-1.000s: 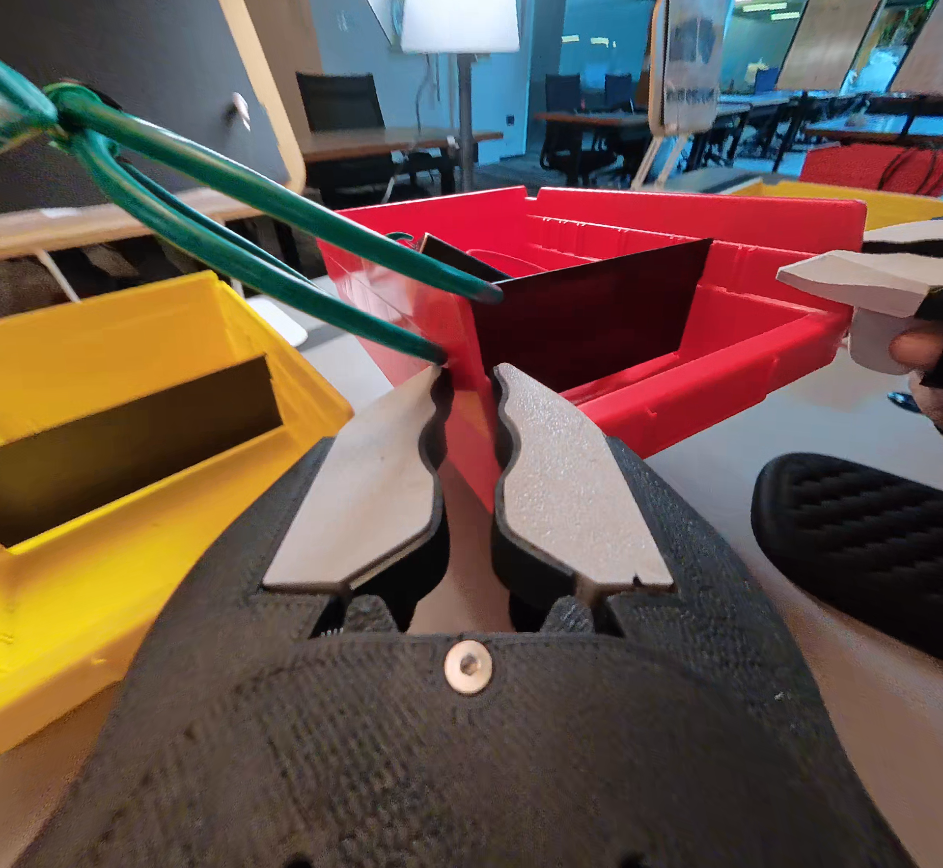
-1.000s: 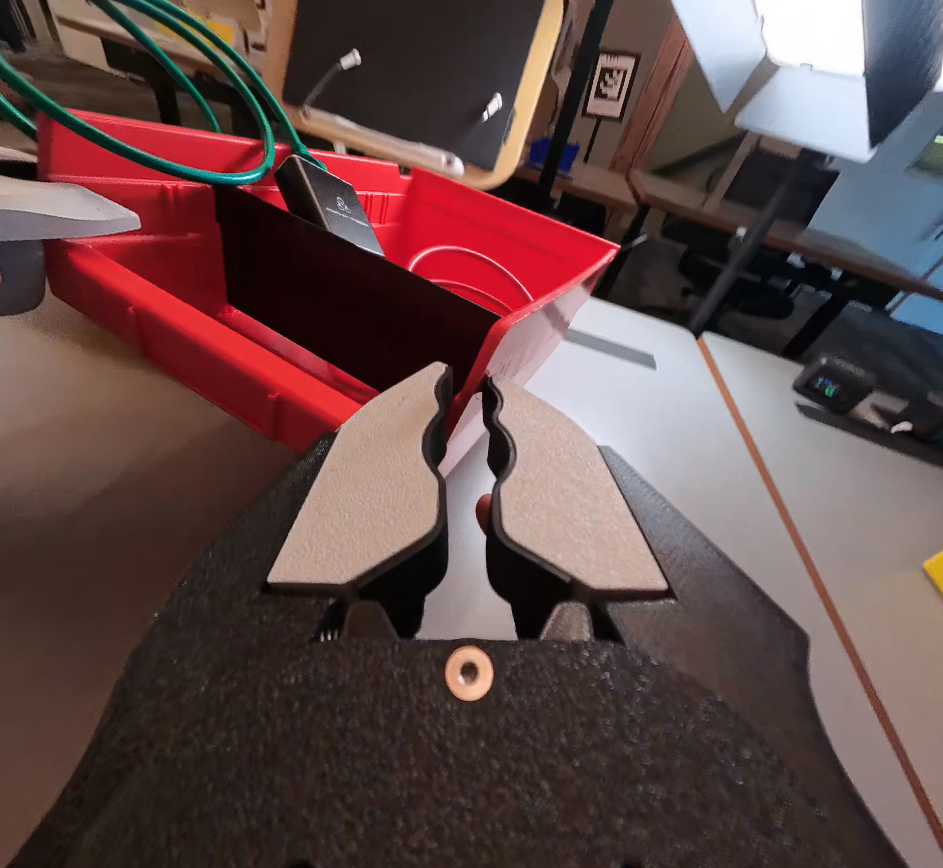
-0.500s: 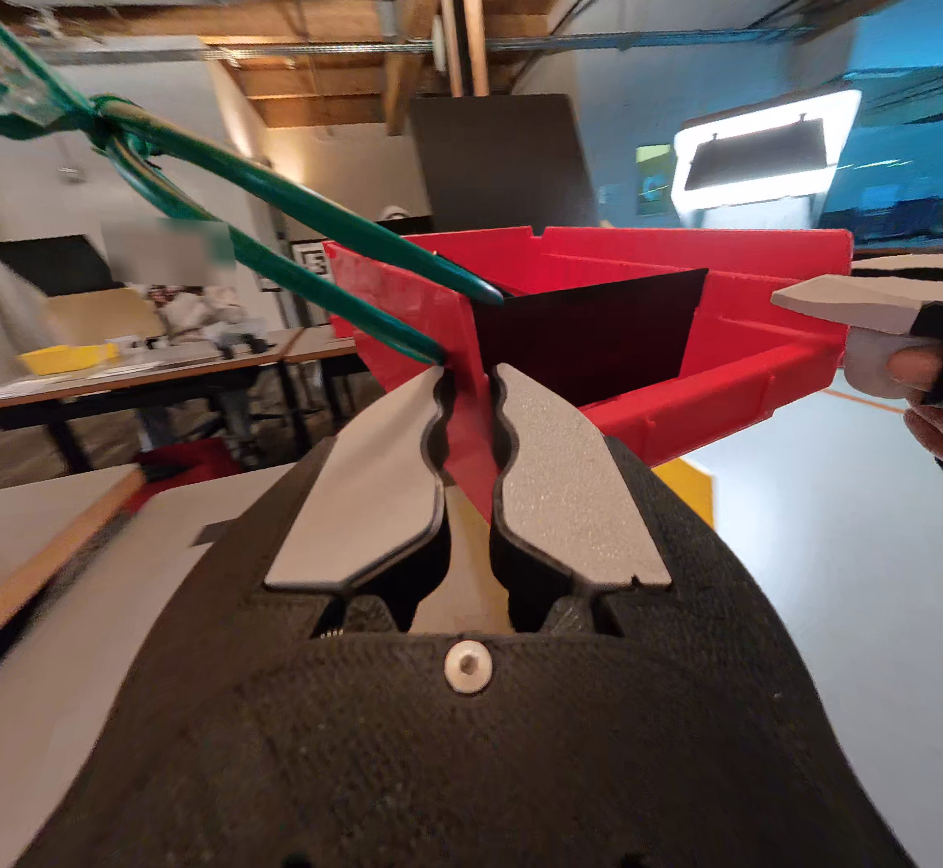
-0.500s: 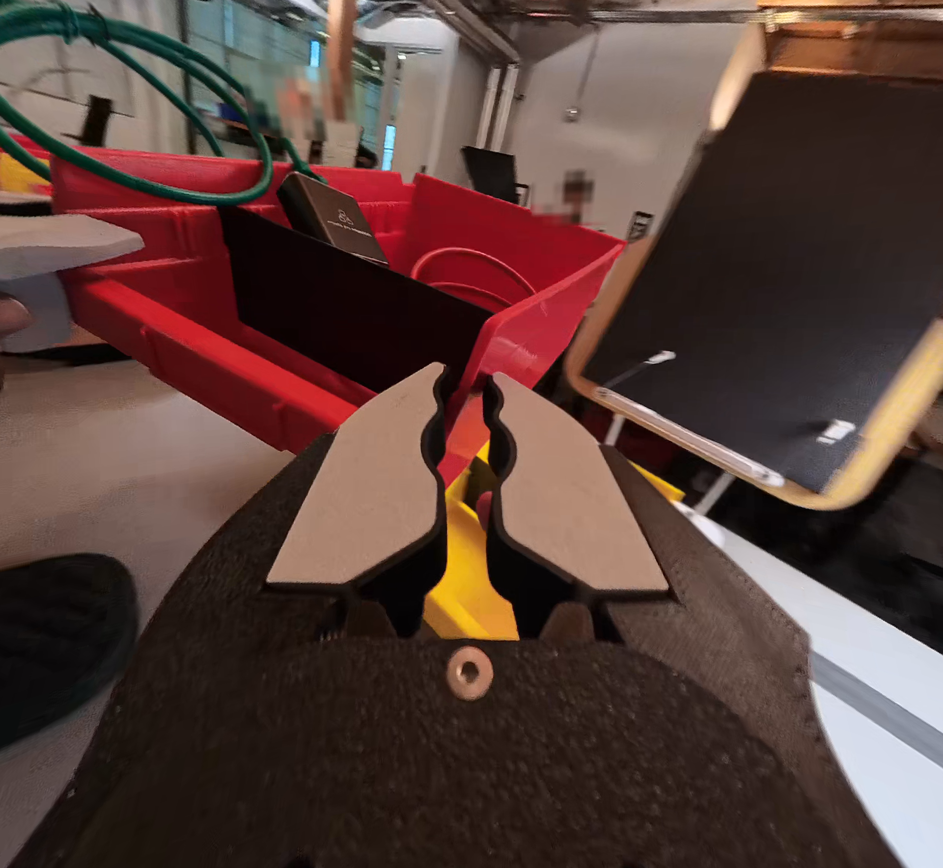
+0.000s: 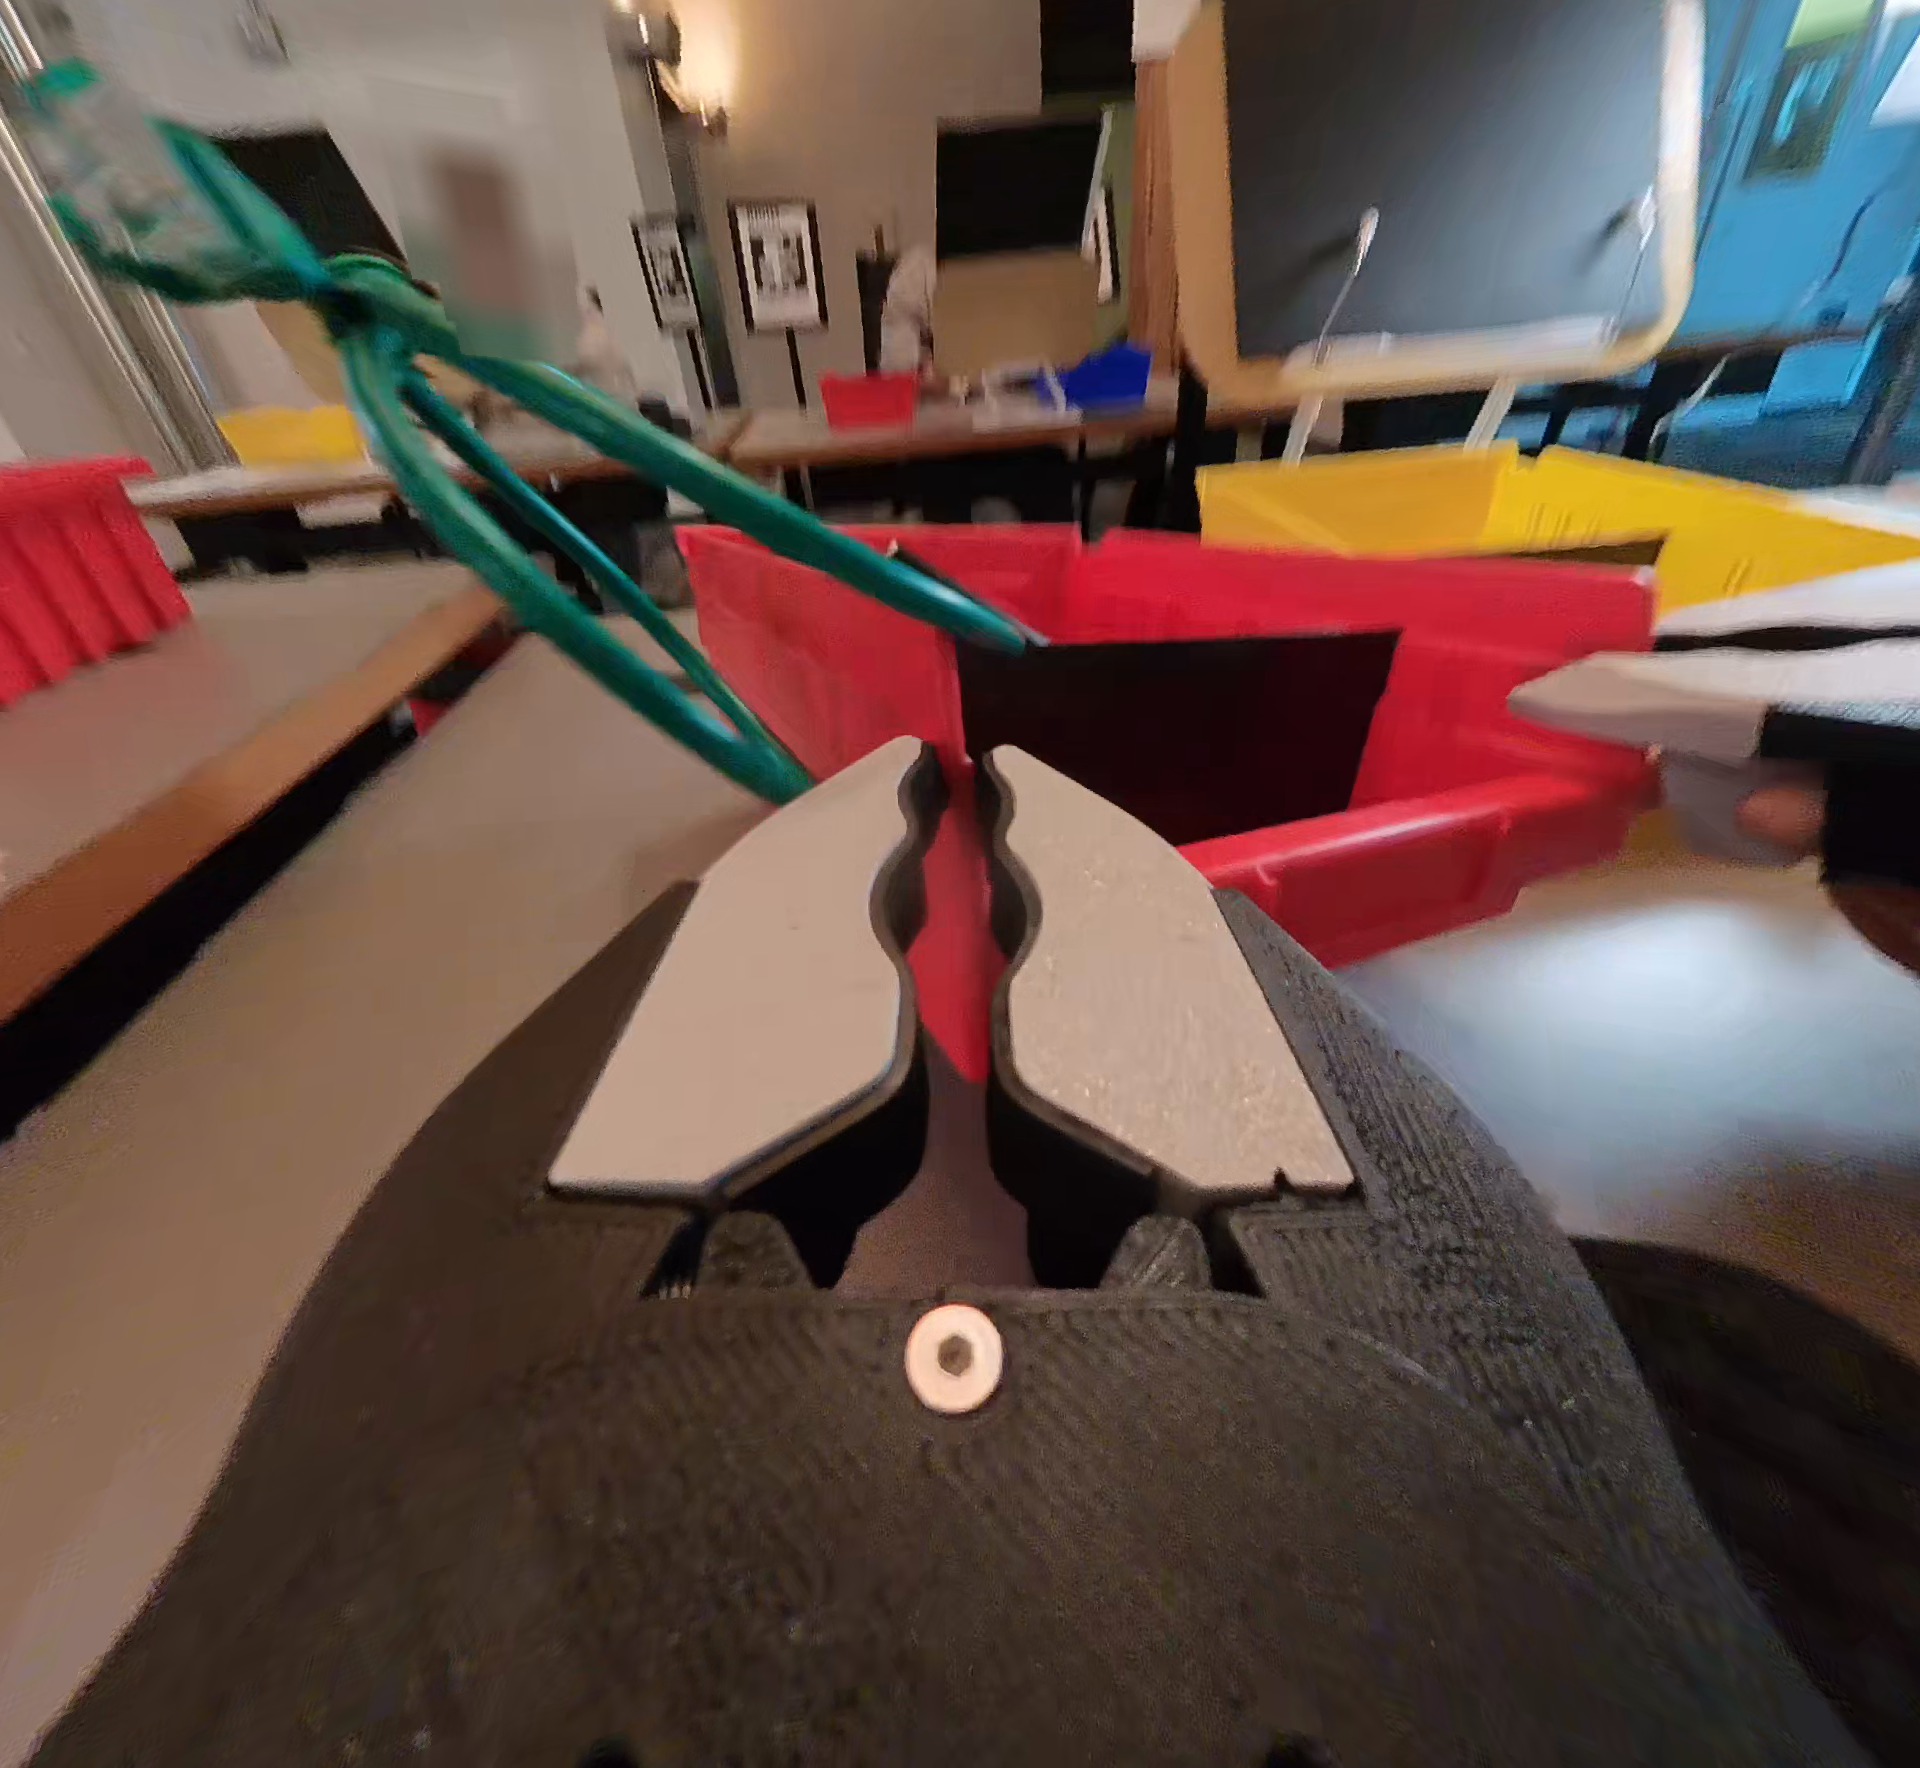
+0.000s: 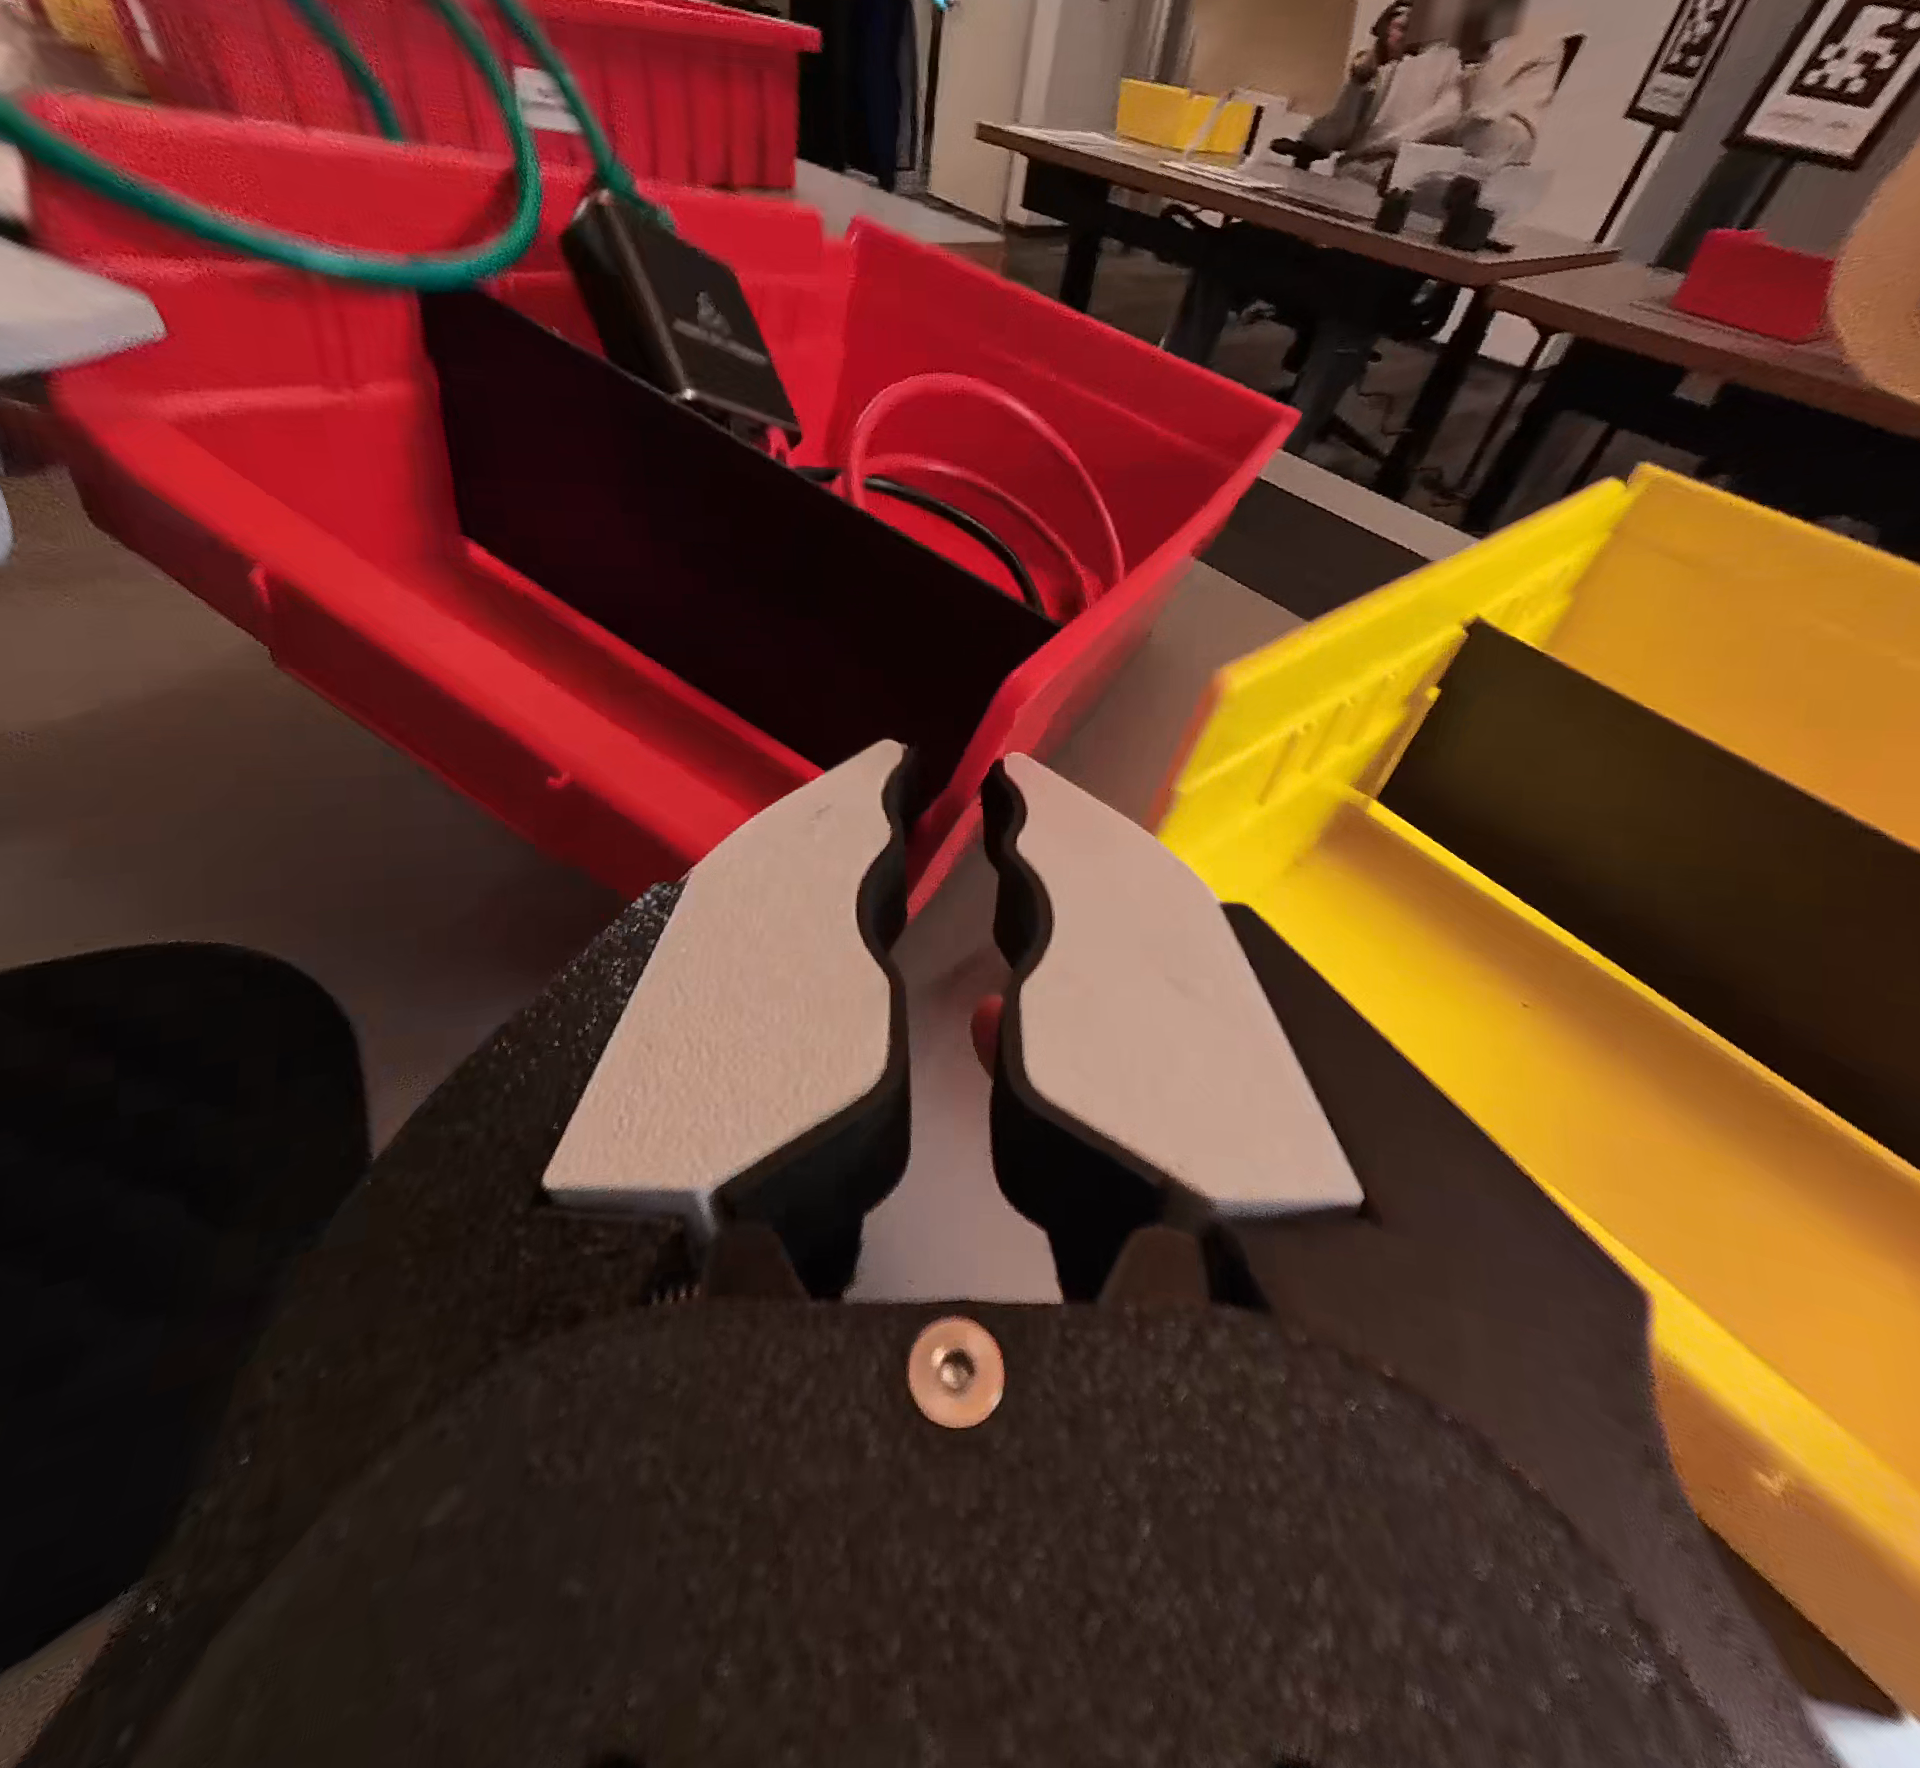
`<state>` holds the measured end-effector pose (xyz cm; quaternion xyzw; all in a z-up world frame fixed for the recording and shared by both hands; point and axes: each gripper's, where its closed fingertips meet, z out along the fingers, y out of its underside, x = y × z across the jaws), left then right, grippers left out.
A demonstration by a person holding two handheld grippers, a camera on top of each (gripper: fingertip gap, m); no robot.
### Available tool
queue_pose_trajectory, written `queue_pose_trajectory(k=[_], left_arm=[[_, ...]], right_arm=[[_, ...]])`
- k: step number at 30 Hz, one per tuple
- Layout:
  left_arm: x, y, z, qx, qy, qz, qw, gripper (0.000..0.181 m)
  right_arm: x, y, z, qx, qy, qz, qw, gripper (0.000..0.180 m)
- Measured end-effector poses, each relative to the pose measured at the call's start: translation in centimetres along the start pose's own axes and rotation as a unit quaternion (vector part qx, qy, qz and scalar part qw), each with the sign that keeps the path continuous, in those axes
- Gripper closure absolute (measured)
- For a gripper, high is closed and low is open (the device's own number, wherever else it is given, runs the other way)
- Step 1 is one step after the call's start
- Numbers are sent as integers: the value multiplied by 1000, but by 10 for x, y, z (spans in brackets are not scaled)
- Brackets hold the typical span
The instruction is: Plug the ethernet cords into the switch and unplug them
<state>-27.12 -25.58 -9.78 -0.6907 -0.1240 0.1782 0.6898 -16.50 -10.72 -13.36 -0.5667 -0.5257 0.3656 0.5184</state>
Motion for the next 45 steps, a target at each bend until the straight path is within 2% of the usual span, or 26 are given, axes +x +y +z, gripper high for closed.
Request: queue_pose_trajectory(k=[3, 6, 10, 13, 19, 25, 27, 30, 34, 40, 43, 45], left_arm=[[11, 27, 15, -46, 20, -10, 999, 174], [15, 64, 30, -160, 45, -17, 986, 173], [27, 60, 21, -198, 106, -16, 974, 147], [19, 51, 5, -217, 102, 35, 970, 140], [40, 21, -14, -199, 145, 83, 966, 138], [87, 14, 5, -203, 223, 94, 949, 134], [100, 16, 13, -213, 244, 99, 941, 133], [113, 23, 22, -238, 266, 118, 927, 130], [117, 45, 32, -297, 285, 154, 898, 125], [101, 92, 42, -392, 266, 276, 837, 125], [101, 99, 47, -388, 267, 329, 819, 147], [105, 98, 49, -385, 274, 339, 814, 149]], right_arm=[[15, 8, -3, -17, 6, 9, 1000, 168], [15, 28, -7, -66, -29, 15, 997, 162], [24, 9, -39, -50, -51, -7, 997, 150], [46, 8, -58, -87, -70, -53, 992, 141], [97, 45, -67, -225, -92, -145, 959, 124], [107, 88, -55, -344, -139, -206, 905, 119], [109, 97, -49, -365, -145, -225, 892, 121], [113, 104, -45, -377, -148, -247, 880, 149], [115, 105, -59, -383, -148, -249, 877, 152], [127, 111, -118, -366, -127, -219, 896, 152], [139, 117, -157, -360, -103, -195, 906, 151], [151, 125, -182, -365, -82, -192, 907, 151]])
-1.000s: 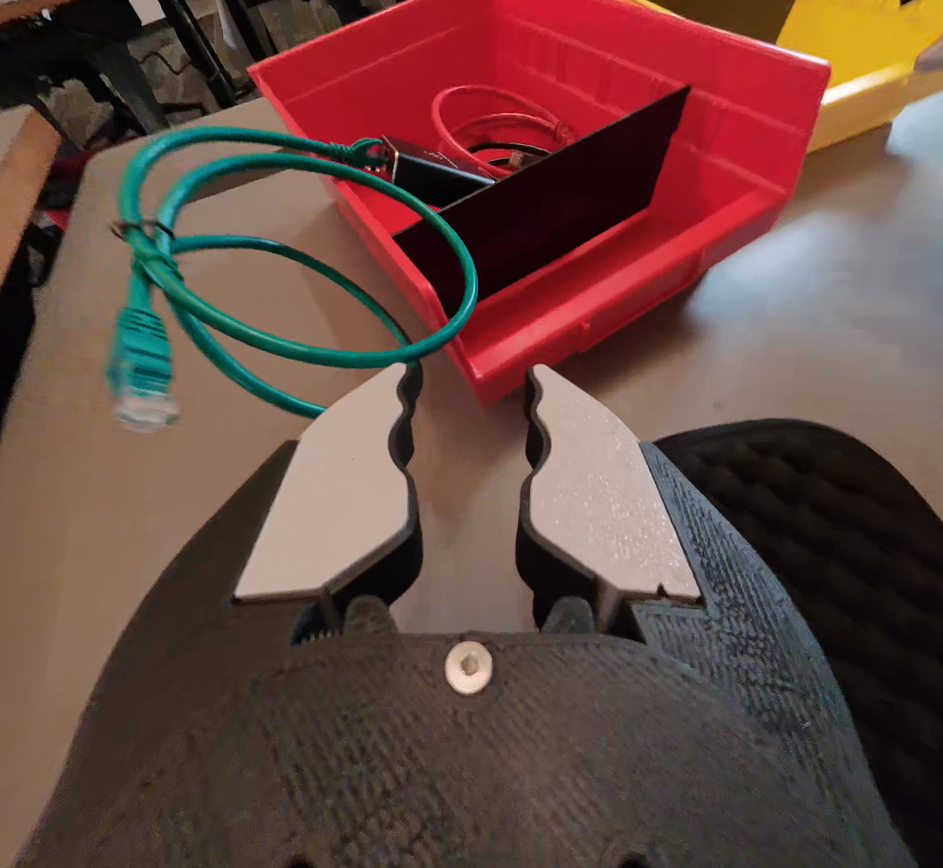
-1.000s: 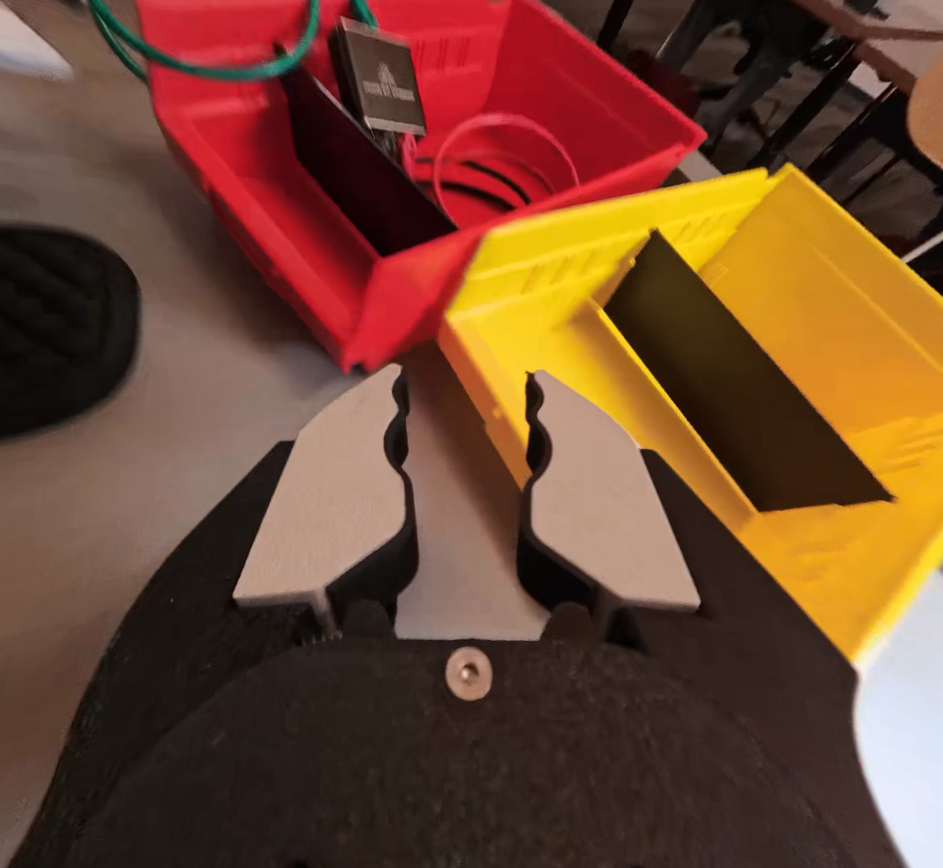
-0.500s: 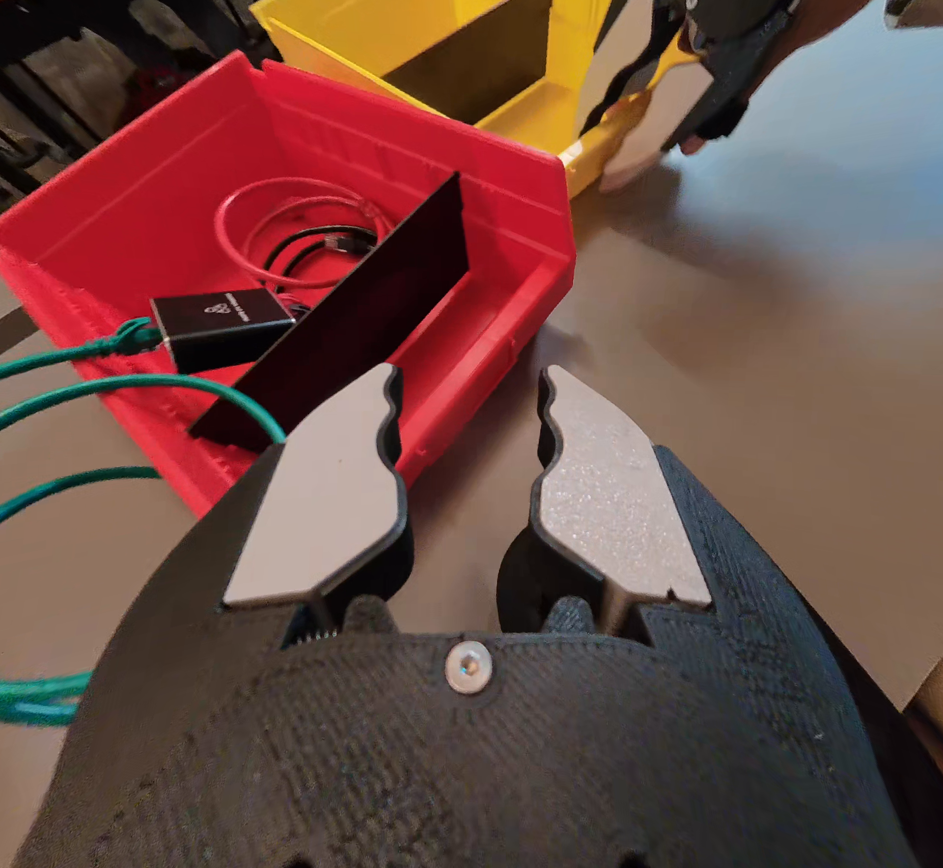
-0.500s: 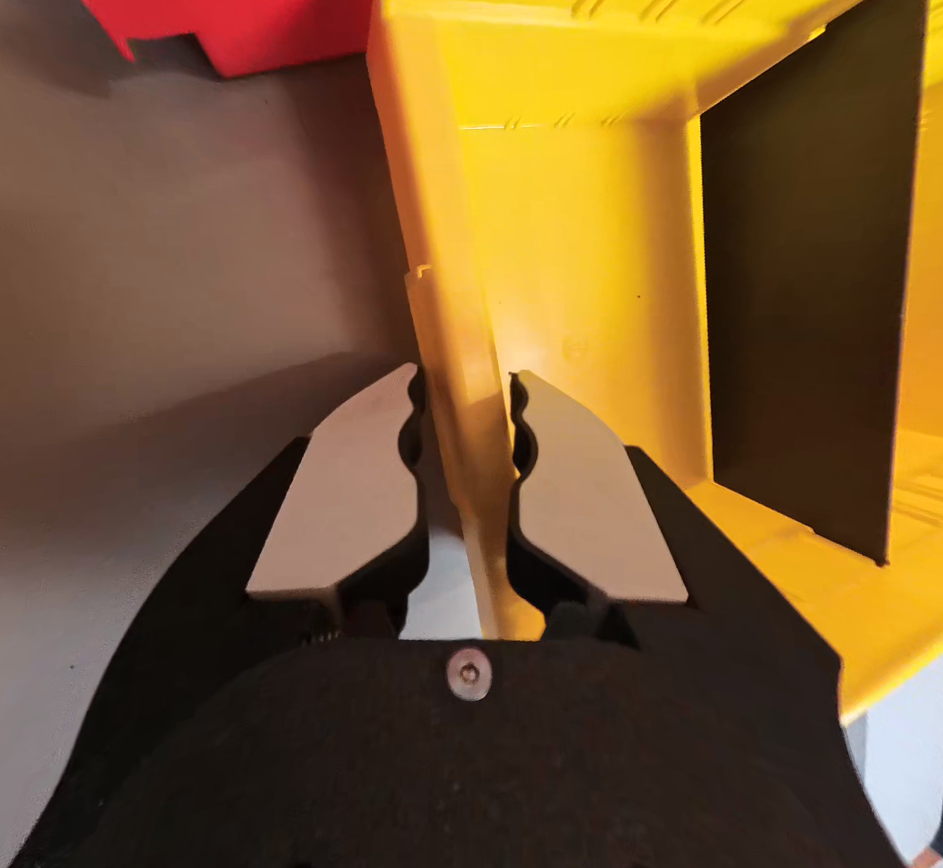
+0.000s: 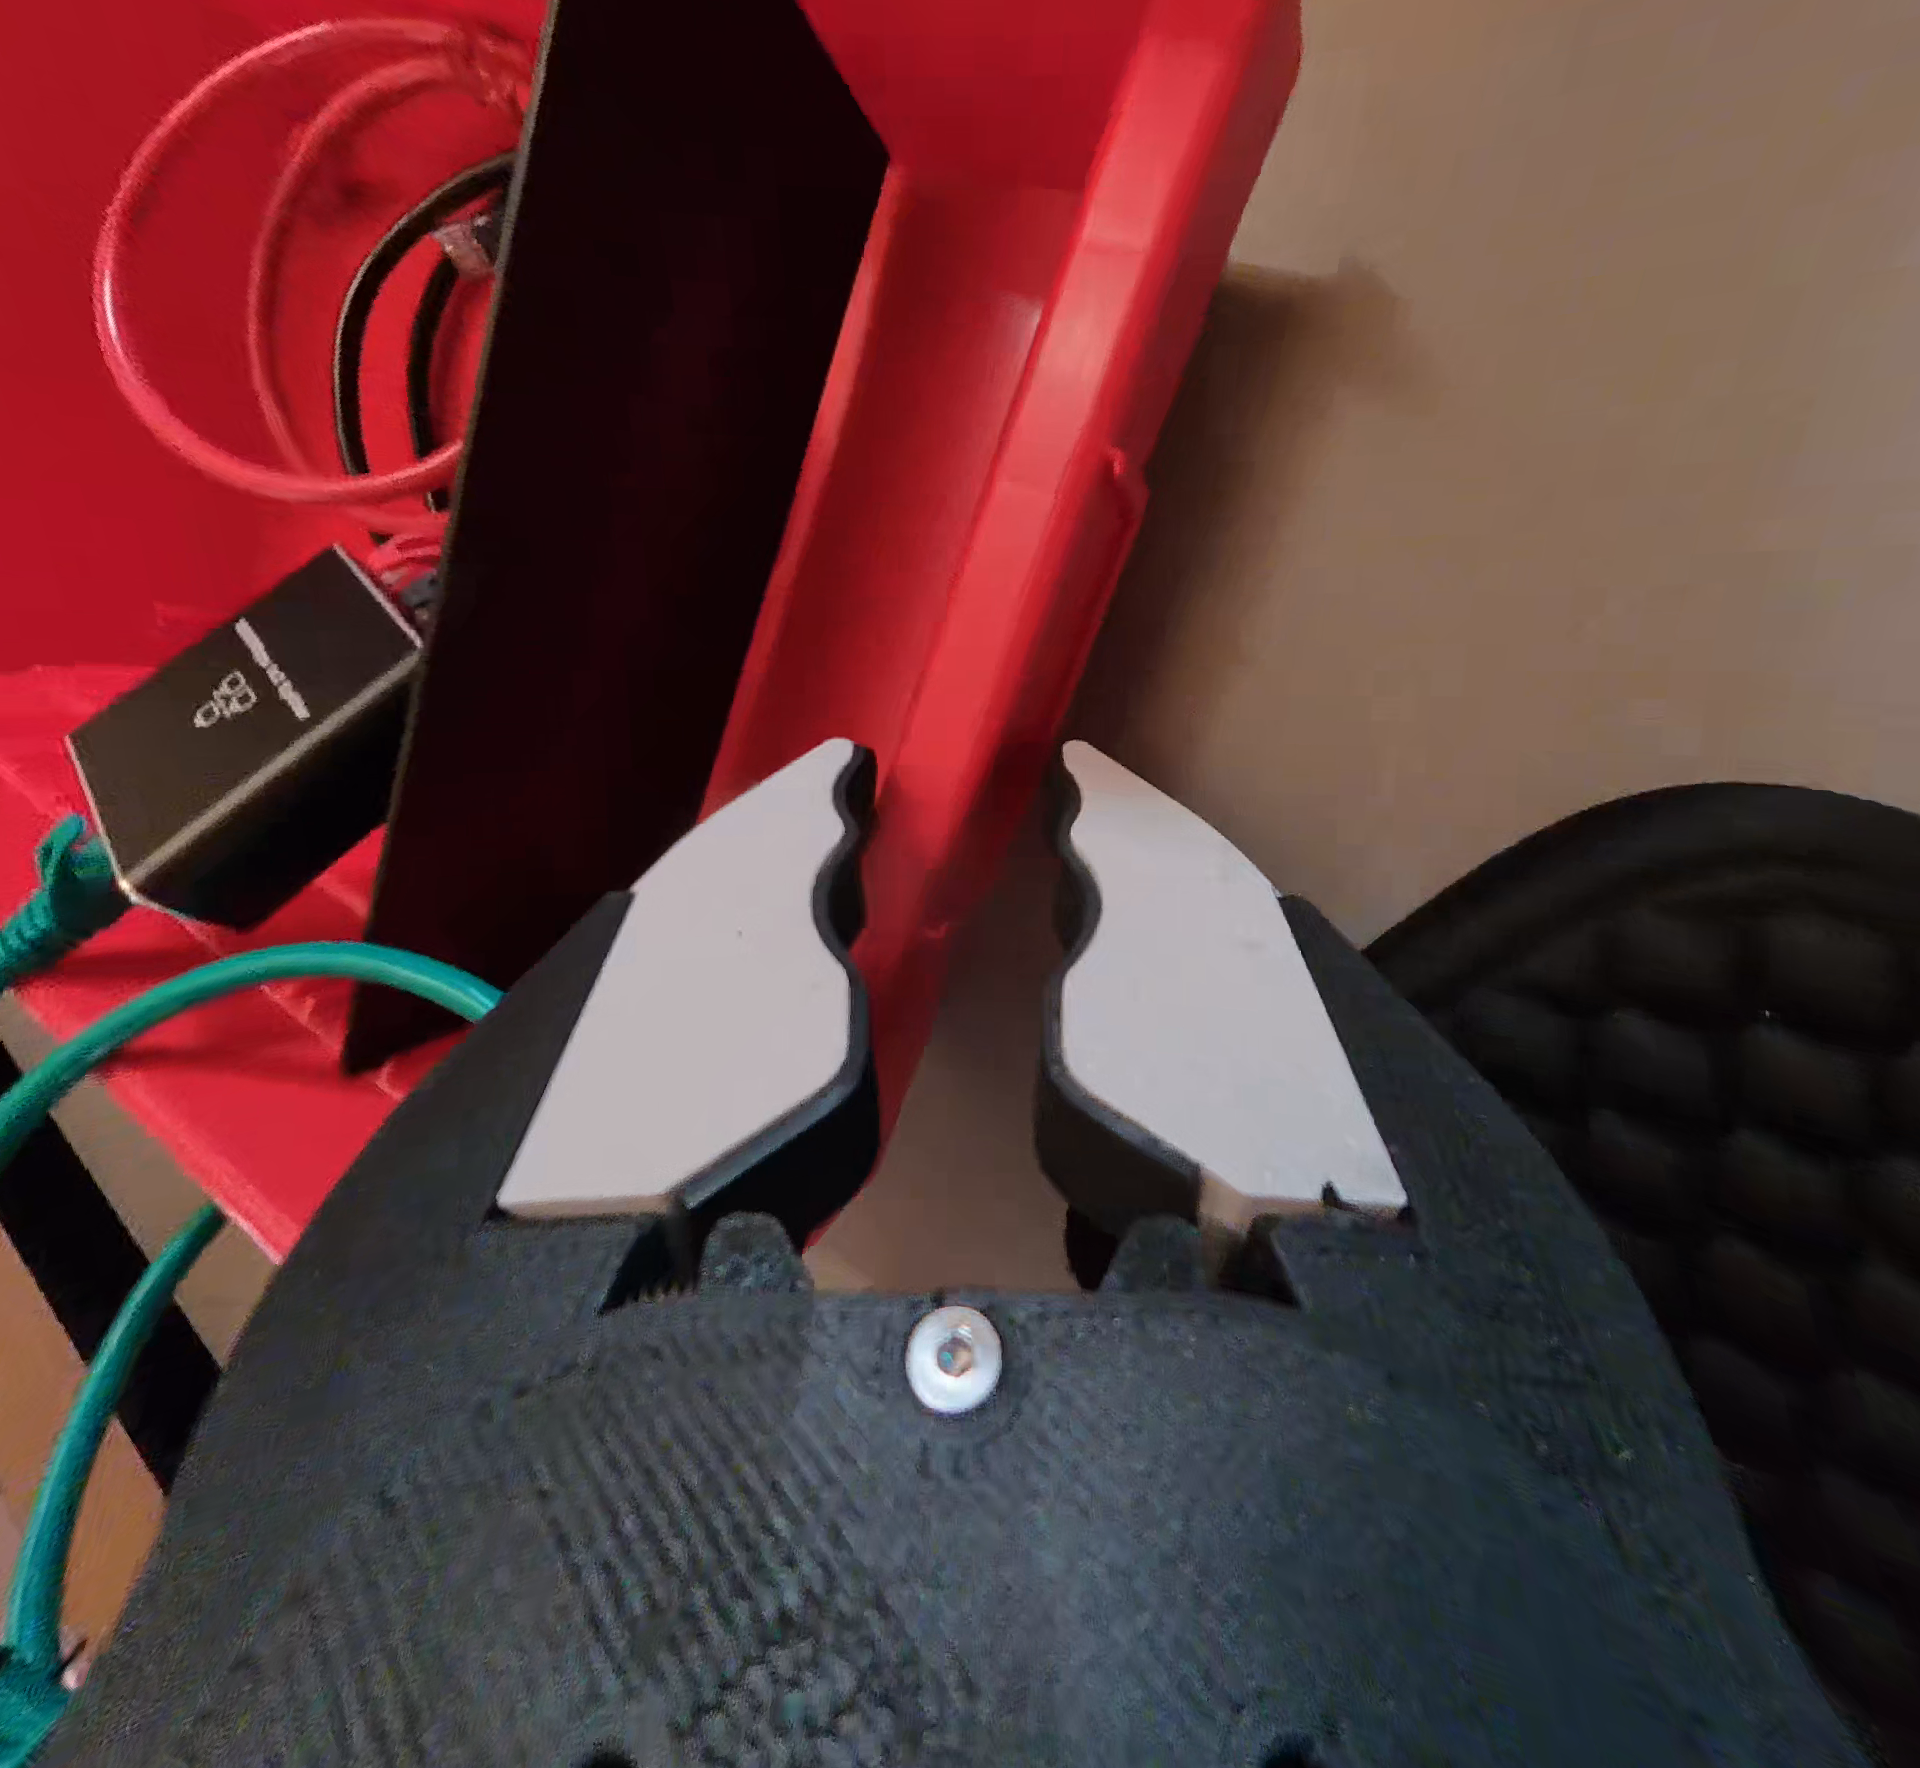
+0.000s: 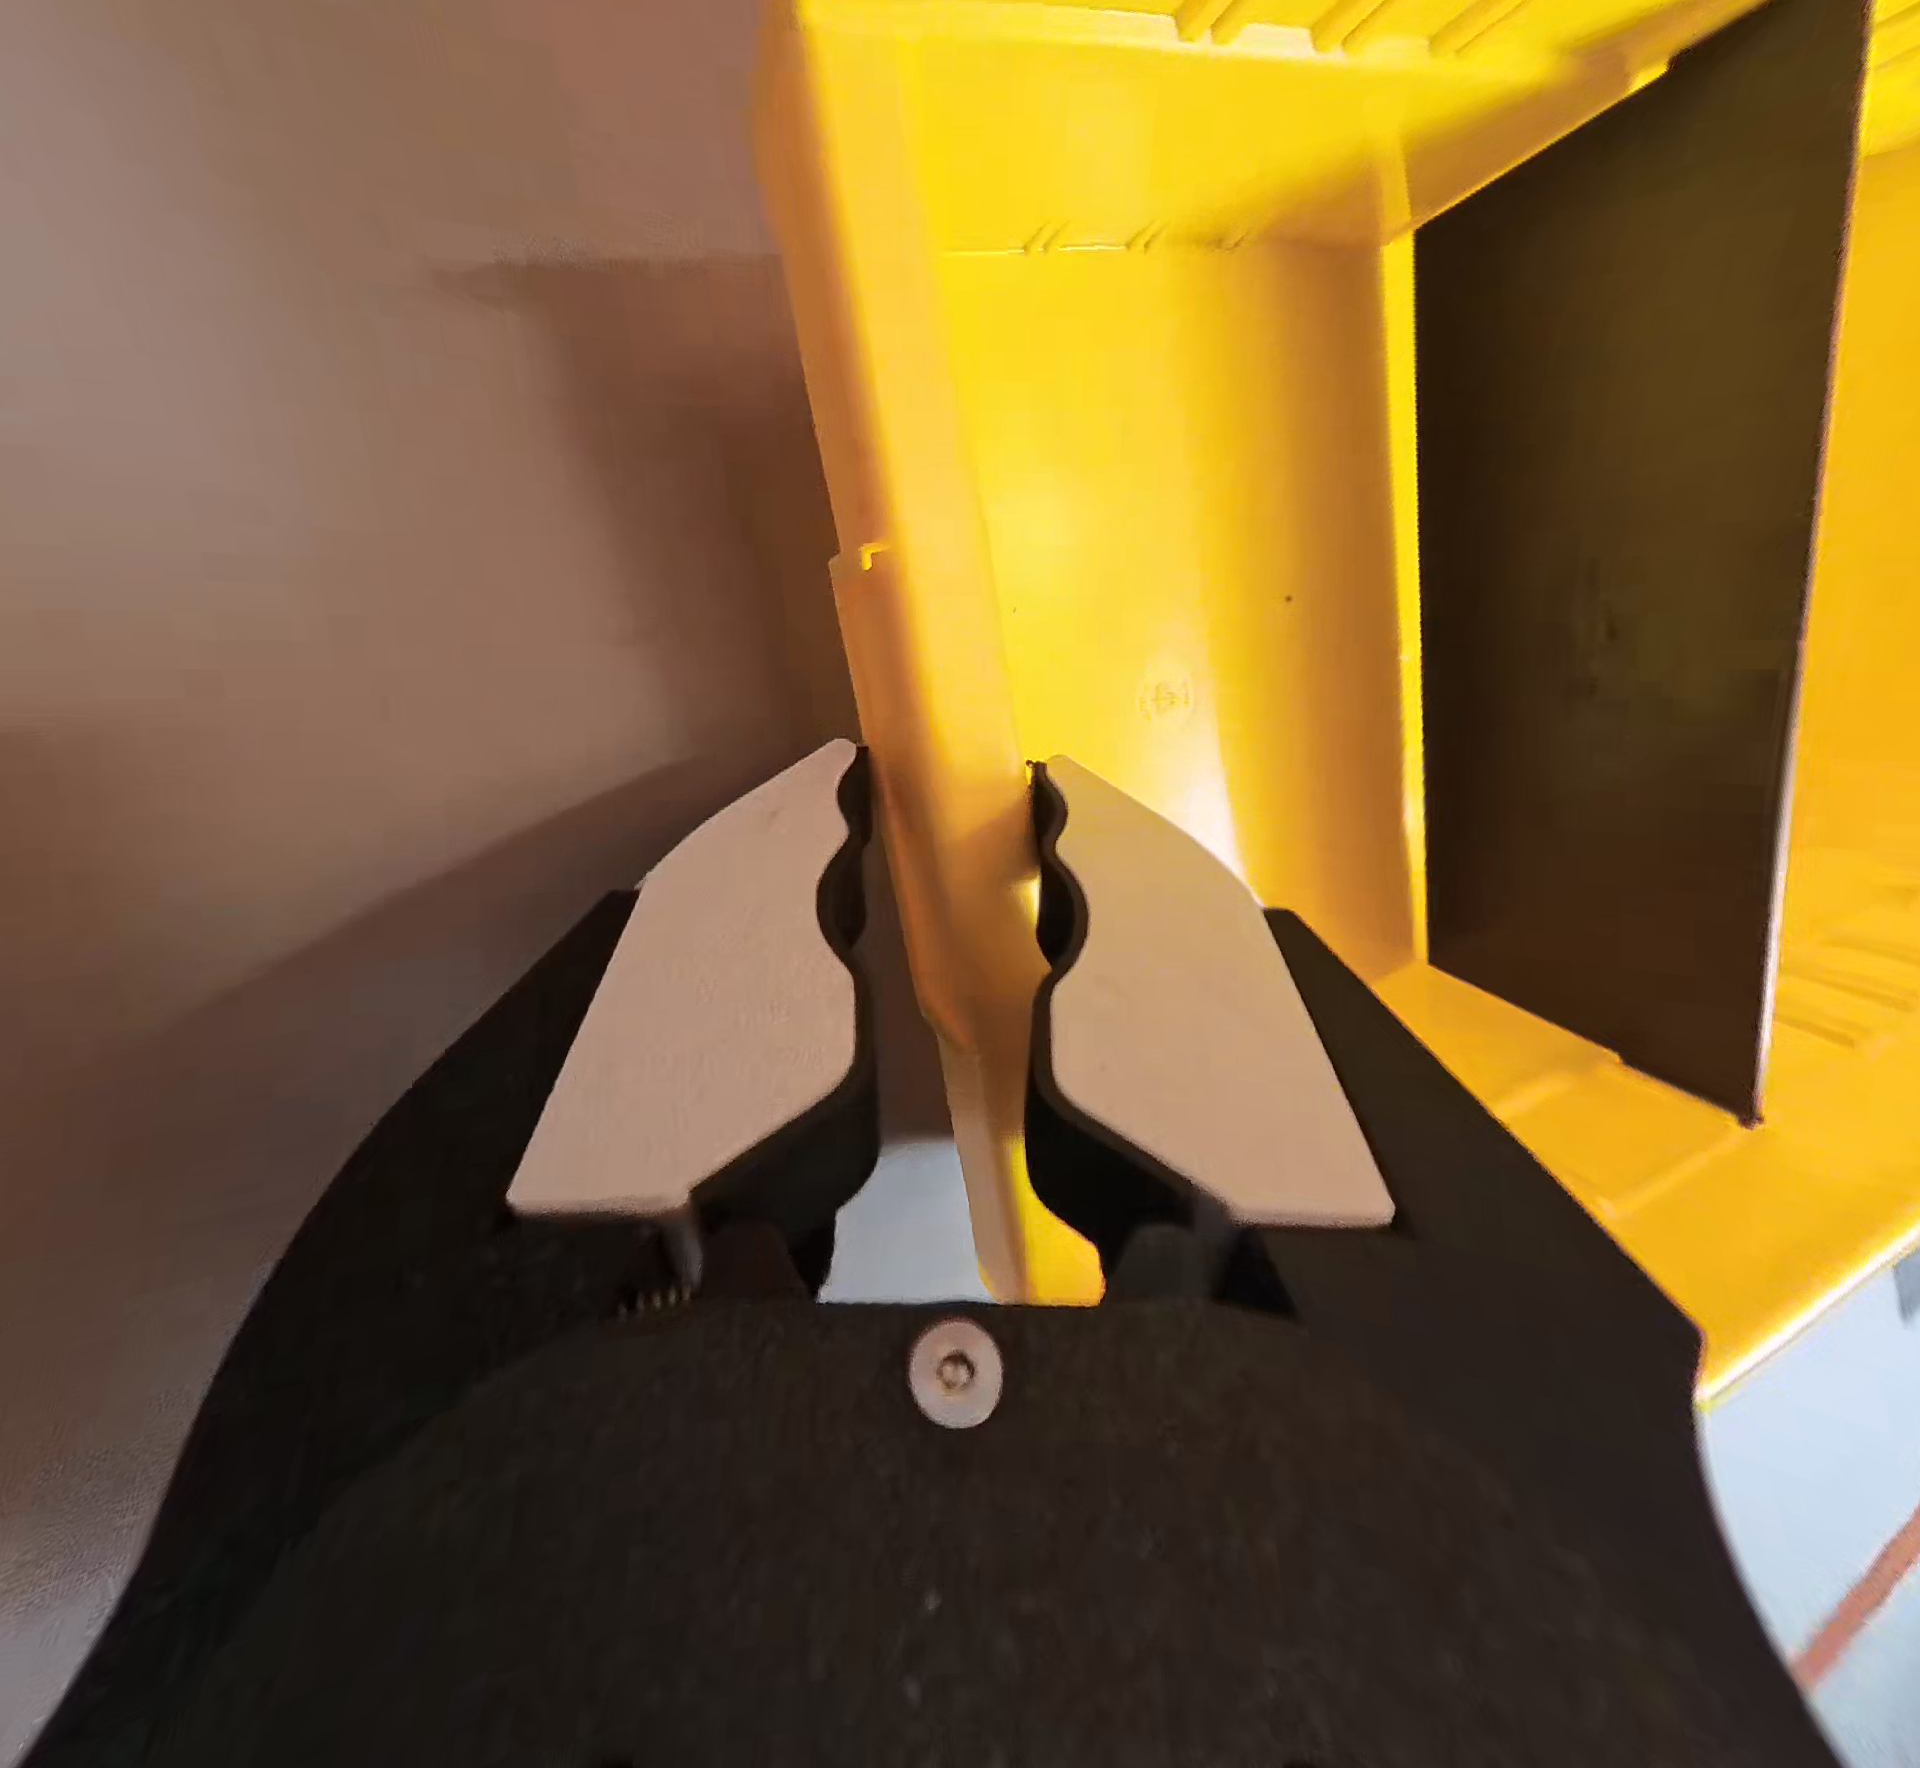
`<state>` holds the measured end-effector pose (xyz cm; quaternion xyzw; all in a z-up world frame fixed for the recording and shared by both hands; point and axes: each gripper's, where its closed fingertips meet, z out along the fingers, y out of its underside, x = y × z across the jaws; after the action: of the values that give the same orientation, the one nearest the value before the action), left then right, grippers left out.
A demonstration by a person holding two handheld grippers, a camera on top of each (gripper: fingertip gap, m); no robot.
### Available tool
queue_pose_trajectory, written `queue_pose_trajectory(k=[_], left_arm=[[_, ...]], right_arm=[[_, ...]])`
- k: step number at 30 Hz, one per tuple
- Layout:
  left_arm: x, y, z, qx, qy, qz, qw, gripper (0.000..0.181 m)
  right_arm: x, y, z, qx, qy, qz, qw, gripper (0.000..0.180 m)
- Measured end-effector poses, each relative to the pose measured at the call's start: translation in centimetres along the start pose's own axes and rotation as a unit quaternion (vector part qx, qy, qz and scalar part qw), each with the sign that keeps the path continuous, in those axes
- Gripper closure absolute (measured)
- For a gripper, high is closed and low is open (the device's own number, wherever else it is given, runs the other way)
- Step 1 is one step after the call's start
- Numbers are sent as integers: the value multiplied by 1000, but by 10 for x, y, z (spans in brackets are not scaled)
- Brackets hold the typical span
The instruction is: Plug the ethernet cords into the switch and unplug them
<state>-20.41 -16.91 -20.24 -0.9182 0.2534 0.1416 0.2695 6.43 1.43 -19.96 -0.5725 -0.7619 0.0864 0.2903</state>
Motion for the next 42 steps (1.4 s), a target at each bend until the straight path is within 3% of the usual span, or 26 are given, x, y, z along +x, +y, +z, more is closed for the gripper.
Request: queue_pose_trajectory(k=[4, 11, 22, 27, 29, 32, 36, 39, 42], left_arm=[[2, -10, 5, 14, 5, 24, 1000, 150], [-8, -26, 17, 23, 6, 19, 1000, 151], [-51, -44, 48, 36, -3, 11, 999, 151], [-81, -45, 59, 34, -48, -23, 998, 147], [-93, -42, 57, 37, -87, -39, 995, 137], [-92, -56, 33, 104, -60, -80, 990, 139], [-127, -67, -10, 146, -58, -124, 980, 140], [-158, -63, -20, 93, -49, -102, 989, 140], [-188, -47, -8, -15, -45, -19, 999, 135]], right_arm=[[13, 54, -13, -45, 38, -5, 998, 151], [57, 98, -19, -62, 46, 30, 997, 152], [132, 108, 8, -64, 63, 4, 996, 151], [150, 101, 12, -43, 118, 1, 992, 145], [148, 86, 6, 6, 142, 19, 990, 138], [139, 51, -19, 130, 157, 69, 977, 135], [124, 17, -45, 258, 145, 124, 947, 138], [117, 6, -43, 297, 124, 136, 937, 141], [110, 4, -35, 317, 94, 151, 932, 143]])
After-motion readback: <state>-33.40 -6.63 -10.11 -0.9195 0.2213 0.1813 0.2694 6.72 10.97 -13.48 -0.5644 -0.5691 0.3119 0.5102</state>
